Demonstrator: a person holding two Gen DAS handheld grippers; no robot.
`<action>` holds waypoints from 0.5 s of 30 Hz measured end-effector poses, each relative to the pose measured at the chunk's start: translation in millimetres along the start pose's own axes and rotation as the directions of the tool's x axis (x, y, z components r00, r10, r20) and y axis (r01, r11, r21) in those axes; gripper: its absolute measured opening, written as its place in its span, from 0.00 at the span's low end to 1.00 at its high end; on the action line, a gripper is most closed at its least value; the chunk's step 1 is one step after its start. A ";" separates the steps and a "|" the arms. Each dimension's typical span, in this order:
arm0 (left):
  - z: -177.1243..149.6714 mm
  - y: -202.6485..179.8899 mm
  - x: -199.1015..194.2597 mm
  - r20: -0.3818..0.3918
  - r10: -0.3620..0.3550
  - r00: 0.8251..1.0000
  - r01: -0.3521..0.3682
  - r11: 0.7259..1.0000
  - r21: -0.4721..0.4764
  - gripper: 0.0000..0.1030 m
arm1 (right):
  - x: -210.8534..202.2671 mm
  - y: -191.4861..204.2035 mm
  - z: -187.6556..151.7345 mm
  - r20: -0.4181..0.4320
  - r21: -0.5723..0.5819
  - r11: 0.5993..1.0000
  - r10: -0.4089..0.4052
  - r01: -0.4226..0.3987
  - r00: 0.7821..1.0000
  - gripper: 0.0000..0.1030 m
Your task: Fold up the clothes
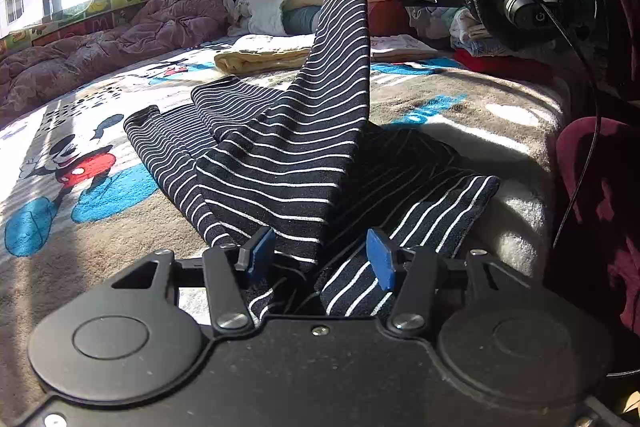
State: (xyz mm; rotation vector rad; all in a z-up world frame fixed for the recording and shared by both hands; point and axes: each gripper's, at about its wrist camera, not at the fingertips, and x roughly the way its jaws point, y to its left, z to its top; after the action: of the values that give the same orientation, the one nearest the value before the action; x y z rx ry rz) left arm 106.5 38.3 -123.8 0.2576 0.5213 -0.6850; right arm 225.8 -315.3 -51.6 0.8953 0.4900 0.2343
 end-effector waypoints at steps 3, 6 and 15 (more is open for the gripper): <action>-2.3 6.9 -2.1 -0.005 -0.037 0.999 0.037 0.999 -0.036 0.48 | 15.4 28.9 5.1 -0.001 -0.033 0.999 -0.008 0.008 1.000 0.05; -3.7 12.2 -7.5 0.001 -0.072 0.997 0.072 0.995 -0.065 0.49 | 35.6 50.3 6.4 -0.004 -0.061 0.998 -0.014 0.013 1.000 0.05; -10.6 36.3 -11.6 0.025 -0.173 0.985 0.175 0.962 -0.211 0.50 | 106.7 97.6 -2.4 -0.039 -0.165 0.986 -0.045 0.038 0.998 0.05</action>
State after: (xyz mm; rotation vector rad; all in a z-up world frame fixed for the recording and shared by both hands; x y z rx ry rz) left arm 118.9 75.9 -124.5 0.0082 0.6112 -0.7938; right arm 317.6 -212.2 -8.4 0.7202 0.5202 0.2524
